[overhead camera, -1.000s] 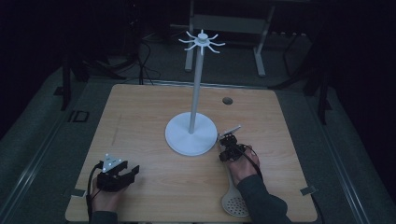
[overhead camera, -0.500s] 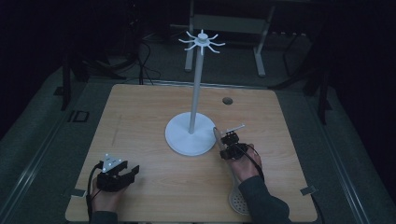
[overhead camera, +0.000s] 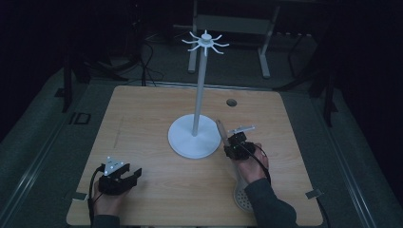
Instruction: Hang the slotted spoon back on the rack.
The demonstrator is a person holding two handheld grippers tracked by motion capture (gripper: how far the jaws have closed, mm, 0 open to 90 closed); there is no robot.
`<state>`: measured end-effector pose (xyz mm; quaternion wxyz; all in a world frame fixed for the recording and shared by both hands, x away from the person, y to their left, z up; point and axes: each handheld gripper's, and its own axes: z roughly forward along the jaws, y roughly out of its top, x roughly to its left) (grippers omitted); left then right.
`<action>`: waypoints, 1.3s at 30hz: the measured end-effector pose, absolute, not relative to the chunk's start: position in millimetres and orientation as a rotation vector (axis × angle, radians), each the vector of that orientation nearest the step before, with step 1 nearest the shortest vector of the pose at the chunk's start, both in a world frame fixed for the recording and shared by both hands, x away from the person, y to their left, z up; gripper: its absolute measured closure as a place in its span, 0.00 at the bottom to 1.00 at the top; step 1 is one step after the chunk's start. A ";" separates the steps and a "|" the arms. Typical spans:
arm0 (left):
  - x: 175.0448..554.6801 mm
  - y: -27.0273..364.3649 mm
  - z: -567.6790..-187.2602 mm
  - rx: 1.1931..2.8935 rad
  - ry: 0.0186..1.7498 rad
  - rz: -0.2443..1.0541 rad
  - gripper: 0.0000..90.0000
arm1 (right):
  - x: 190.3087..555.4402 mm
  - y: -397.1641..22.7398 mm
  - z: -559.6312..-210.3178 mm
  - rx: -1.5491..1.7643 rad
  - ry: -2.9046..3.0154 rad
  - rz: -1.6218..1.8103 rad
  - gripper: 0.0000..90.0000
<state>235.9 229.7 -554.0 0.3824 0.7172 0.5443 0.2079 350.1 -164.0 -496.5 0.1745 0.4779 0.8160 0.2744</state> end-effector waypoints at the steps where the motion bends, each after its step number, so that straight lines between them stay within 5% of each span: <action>1: 235.9 229.7 -554.0 1.828 1.389 0.530 0.51 | 349.4 -164.2 -495.1 1.342 2.300 0.791 0.82; 39: 235.8 230.2 -553.6 1.822 1.392 0.537 0.51 | 338.2 -161.9 -459.4 1.141 2.084 1.112 0.82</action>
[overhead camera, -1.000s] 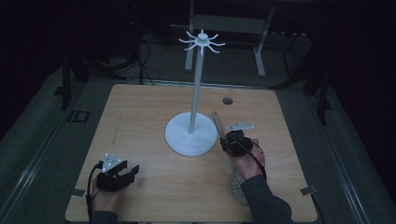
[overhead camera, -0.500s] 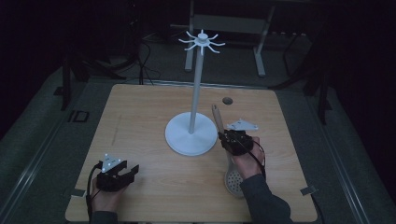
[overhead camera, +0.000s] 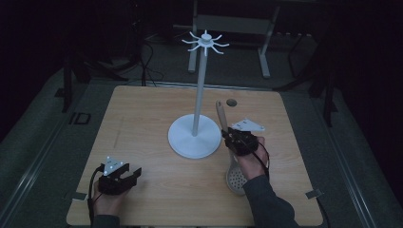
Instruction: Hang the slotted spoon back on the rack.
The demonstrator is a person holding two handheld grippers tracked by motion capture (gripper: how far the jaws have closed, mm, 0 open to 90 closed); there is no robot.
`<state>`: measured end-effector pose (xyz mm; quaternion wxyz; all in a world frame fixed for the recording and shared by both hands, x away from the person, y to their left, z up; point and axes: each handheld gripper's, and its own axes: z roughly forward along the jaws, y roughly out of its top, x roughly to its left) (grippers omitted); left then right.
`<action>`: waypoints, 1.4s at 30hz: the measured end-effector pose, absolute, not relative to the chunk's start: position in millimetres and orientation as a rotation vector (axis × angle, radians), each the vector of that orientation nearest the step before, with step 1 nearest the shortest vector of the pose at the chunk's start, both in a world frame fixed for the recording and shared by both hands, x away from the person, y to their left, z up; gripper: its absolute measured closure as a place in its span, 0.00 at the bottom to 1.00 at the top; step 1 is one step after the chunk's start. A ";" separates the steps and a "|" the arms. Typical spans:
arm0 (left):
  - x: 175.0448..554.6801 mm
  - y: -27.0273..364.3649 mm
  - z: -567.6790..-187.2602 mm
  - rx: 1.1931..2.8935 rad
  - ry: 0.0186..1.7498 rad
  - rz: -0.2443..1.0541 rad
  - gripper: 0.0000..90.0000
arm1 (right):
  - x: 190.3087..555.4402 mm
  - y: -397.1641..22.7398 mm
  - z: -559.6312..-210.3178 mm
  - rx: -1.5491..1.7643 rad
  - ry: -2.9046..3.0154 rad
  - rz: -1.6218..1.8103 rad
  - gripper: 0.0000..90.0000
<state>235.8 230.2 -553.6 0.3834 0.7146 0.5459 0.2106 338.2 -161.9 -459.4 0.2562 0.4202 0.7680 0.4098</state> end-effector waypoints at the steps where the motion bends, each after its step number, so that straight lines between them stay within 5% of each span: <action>1: 235.8 230.2 -553.7 1.821 1.392 0.537 0.51 | 338.3 -162.0 -458.6 1.129 2.083 1.117 0.82; 42: 235.8 231.3 -553.3 1.818 1.392 0.535 0.51 | 341.8 -162.9 -421.3 0.999 1.984 1.244 0.82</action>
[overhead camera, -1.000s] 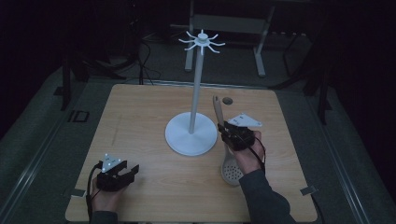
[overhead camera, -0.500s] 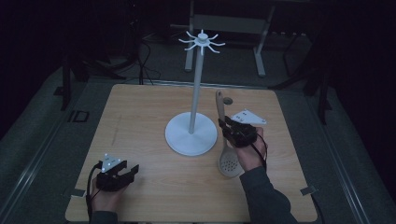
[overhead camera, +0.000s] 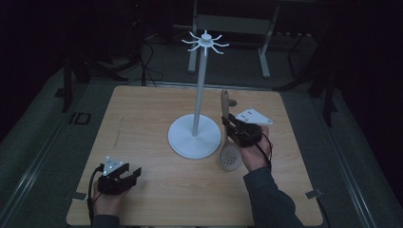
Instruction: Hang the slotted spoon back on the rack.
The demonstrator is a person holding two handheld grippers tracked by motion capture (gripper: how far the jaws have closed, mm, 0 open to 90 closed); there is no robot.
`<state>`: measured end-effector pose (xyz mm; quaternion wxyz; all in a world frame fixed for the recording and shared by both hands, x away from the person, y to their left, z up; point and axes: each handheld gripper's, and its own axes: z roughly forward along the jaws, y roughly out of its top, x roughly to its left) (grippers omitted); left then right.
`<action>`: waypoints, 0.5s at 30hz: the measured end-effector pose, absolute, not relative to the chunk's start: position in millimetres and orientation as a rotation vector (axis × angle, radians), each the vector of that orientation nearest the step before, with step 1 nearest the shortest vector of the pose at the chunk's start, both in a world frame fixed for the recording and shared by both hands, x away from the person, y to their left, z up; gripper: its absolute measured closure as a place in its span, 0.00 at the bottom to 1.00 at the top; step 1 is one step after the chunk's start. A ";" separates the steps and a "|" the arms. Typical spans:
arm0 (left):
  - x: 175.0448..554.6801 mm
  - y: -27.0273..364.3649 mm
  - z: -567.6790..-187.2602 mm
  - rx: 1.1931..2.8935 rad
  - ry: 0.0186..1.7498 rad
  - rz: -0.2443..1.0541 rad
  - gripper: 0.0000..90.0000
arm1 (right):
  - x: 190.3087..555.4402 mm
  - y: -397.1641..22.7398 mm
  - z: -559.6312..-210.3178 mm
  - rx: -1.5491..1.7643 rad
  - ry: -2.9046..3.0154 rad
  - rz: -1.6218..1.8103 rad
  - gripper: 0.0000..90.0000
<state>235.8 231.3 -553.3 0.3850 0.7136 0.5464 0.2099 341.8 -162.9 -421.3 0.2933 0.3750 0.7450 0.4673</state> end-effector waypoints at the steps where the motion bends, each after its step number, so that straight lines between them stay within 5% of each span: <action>1: 235.9 231.3 -553.3 1.818 1.392 0.534 0.51 | 341.8 -162.7 -420.5 0.995 1.982 1.245 0.82; 15: 235.9 231.0 -553.3 1.815 1.393 0.535 0.51 | 343.3 -161.2 -411.3 0.976 1.965 1.256 0.82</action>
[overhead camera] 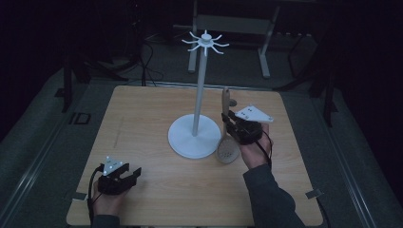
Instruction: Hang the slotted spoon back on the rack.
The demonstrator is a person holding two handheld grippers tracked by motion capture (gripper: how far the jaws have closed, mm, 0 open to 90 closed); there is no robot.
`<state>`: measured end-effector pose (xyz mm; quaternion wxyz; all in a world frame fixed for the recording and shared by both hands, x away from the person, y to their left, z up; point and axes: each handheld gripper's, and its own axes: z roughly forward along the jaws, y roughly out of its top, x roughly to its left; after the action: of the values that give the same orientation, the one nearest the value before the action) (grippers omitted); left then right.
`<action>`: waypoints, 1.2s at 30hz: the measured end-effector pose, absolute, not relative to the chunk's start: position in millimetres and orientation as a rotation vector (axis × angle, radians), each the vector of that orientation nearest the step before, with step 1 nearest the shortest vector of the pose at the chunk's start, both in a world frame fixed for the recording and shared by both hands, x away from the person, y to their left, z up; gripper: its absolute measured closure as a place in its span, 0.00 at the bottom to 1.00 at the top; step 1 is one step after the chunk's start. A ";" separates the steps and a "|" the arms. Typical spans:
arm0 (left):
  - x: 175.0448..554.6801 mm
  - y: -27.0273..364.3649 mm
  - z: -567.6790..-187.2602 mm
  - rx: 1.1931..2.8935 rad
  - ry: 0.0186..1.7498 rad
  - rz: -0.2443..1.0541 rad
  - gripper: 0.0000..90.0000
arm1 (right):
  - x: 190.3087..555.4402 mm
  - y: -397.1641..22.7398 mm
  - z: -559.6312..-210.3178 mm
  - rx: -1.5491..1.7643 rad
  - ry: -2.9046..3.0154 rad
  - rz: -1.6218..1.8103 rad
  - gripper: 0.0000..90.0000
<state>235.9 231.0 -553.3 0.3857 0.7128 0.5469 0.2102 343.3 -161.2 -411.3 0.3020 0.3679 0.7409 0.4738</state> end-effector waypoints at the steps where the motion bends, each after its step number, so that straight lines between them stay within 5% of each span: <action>1: 235.8 231.0 -553.3 1.815 1.393 0.535 0.51 | 343.3 -161.2 -408.5 0.971 1.961 1.265 0.82; 36: 235.7 231.0 -553.6 1.814 1.392 0.534 0.51 | 350.4 -161.5 -368.7 0.951 1.930 1.361 0.82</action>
<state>235.7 231.0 -553.6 0.3862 0.7126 0.5468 0.2096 350.4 -161.5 -368.7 0.2936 0.3570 0.7246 0.5112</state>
